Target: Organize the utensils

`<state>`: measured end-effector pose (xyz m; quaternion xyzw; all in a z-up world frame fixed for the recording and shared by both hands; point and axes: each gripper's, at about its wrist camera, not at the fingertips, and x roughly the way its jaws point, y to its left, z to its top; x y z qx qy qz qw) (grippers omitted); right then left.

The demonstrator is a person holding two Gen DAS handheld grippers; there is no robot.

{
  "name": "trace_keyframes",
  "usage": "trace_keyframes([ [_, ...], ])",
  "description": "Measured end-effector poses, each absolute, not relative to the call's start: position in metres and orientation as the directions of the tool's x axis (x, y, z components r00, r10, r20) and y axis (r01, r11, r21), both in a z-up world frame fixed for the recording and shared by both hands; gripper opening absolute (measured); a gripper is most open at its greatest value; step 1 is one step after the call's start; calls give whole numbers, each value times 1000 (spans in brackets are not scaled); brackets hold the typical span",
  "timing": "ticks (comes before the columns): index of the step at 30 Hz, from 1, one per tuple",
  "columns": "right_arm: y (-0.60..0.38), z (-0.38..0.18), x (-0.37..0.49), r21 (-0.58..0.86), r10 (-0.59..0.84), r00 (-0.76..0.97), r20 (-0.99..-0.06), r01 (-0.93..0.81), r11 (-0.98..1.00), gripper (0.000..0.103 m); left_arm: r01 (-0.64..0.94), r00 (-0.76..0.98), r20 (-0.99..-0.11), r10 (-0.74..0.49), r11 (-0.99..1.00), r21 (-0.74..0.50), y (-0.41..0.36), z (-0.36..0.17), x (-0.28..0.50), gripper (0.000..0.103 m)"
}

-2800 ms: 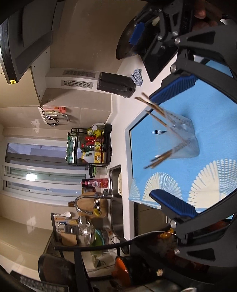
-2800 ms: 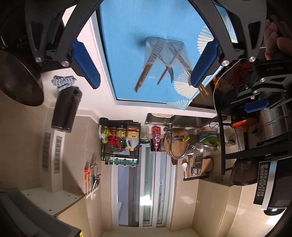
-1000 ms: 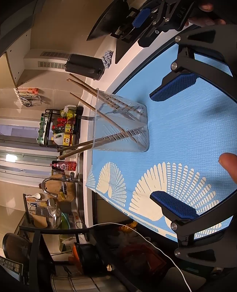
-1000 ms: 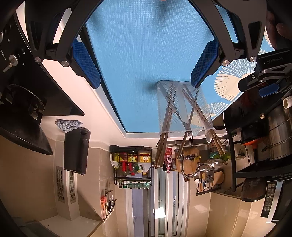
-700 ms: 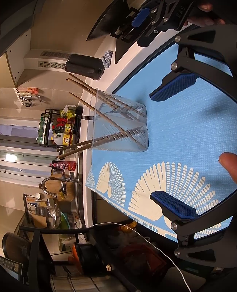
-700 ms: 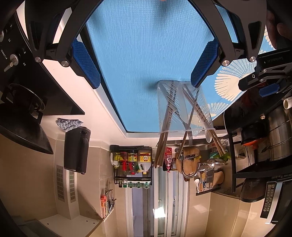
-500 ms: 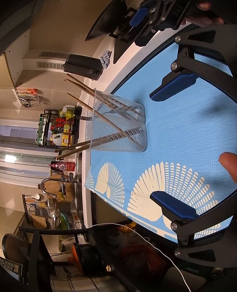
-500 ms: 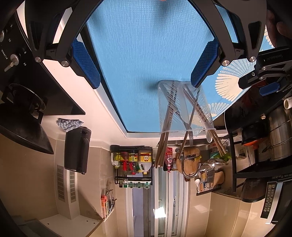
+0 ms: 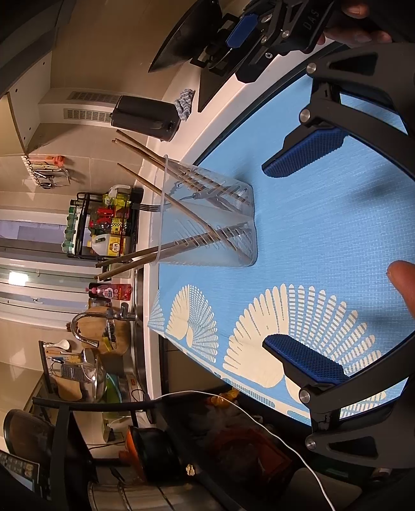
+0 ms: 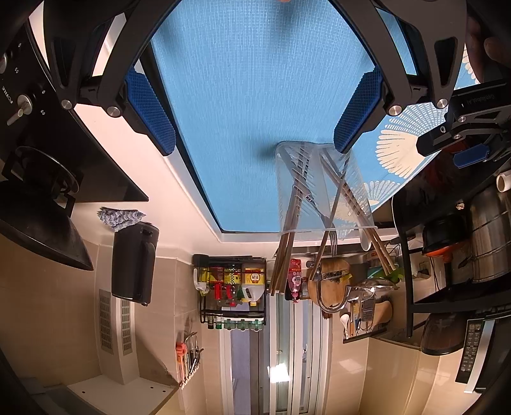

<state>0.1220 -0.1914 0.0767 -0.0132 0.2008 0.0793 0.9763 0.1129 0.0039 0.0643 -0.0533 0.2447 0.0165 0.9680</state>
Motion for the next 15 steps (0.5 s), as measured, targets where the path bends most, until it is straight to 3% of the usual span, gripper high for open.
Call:
trace_keyframes([
  [15, -191, 76, 122, 9, 151, 905, -398, -161, 987, 98, -54, 882, -472, 7, 995, -86, 3, 65, 112, 96],
])
